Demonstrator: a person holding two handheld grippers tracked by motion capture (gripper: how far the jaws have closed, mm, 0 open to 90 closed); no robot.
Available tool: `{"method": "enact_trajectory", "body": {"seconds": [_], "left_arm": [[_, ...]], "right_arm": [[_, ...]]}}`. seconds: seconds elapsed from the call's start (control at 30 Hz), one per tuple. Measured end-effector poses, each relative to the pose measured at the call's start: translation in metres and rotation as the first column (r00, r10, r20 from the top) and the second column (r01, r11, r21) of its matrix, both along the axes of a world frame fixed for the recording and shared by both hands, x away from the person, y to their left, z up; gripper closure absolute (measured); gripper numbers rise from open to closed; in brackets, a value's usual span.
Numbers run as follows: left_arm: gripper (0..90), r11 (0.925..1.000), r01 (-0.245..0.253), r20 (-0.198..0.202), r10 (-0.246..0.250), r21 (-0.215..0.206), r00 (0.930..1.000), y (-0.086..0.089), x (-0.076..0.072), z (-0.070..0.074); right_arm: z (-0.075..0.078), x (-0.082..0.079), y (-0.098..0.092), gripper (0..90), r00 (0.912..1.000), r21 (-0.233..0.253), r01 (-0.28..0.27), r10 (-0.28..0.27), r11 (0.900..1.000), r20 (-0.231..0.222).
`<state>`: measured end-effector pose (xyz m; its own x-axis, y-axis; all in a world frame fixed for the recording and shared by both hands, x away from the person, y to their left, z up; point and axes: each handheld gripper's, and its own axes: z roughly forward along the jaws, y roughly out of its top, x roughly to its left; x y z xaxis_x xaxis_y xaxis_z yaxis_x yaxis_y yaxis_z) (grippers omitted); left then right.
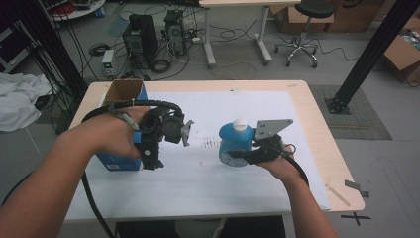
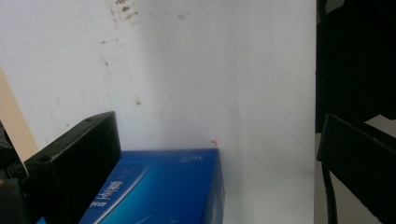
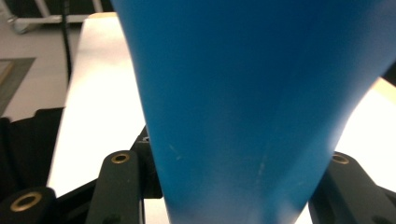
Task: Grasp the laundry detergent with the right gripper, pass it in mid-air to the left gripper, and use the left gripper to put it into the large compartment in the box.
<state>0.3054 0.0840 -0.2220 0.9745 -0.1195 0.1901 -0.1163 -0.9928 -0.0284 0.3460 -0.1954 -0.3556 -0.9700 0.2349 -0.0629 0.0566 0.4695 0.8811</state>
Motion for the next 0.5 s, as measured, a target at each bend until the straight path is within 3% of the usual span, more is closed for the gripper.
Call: {"method": "enact_trajectory", "body": {"seconds": [0.5], "left_arm": [[0.1,0.9997,0.024,-0.011,-0.024,-0.008,0.9996,-0.019,0.001,0.002]], "right_arm": [[-0.002,-0.009,0.033,47.7,0.9903,-0.020,-0.139,0.139,0.990,-0.007]]}}
